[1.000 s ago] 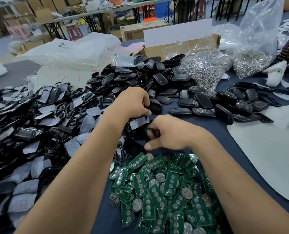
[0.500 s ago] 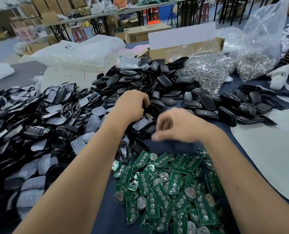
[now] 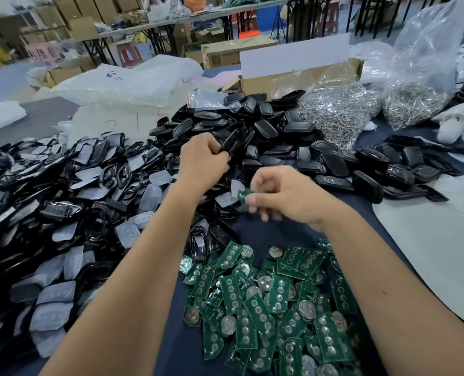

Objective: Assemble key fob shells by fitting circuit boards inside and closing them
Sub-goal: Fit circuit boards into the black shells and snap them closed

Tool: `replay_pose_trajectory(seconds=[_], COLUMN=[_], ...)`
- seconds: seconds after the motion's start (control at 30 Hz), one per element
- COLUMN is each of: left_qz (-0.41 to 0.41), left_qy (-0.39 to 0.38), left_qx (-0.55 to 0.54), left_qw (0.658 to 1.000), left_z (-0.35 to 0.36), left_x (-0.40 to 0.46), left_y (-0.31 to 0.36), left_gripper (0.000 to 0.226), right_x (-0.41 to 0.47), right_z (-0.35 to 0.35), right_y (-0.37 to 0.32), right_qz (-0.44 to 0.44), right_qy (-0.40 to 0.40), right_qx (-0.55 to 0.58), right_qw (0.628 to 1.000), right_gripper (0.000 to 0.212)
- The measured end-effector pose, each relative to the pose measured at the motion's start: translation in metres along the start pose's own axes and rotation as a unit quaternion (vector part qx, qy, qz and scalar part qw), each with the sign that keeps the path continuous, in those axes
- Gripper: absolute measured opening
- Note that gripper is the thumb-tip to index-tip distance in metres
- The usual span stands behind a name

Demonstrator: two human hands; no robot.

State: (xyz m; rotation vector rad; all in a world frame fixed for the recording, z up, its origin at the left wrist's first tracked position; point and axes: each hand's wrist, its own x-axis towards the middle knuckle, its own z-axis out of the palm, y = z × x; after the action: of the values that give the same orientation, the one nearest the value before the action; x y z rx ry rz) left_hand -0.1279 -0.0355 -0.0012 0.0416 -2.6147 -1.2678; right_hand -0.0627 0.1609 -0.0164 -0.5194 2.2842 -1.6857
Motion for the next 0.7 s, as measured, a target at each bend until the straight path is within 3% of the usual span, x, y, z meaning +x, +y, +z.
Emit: replay_pose_trajectory(seconds=[0.07,0.13,0.4,0.5,0.6,0.7], left_qz=[-0.078,-0.113,-0.154,-0.127,-0.015,0.093], left_qy=[-0.011,-0.024,-0.044,-0.006,0.061,0.103], left_qx=[-0.202,-0.297,-0.368,-0.295,-0.091,0.086], left_qw=[0.976,0.948,0.916,0.947,0.994,0.987], left_z=[0.000,-0.002,-0.011,-0.011,-0.007,0.000], left_x=[-0.012,-0.025,-0.065,-0.067,-0.065,-0.065], left_y=[0.001,-0.002,-0.016,-0.014,-0.015,-0.011], left_gripper=[0.014,0.018,0.016,0.017,0.018,0.033], right_x=[0.004,0.007,0.011,0.012,0.013,0.015], right_z=[0.004,0.006,0.014,0.016,0.013,0.013], right_y=[0.004,0.006,0.009,0.010,0.015,0.017], right_qz=[-0.003,-0.014,-0.044,-0.053,-0.034,-0.018], right_qy=[0.070,0.118,0.218,0.260,0.298,0.318], right_qx=[0.095,0.150,0.221,0.208,0.202,0.205], right_qw=[0.993,0.982,0.950,0.942,0.932,0.926], right_gripper=[0.013,0.024,0.015,0.018,0.016,0.014])
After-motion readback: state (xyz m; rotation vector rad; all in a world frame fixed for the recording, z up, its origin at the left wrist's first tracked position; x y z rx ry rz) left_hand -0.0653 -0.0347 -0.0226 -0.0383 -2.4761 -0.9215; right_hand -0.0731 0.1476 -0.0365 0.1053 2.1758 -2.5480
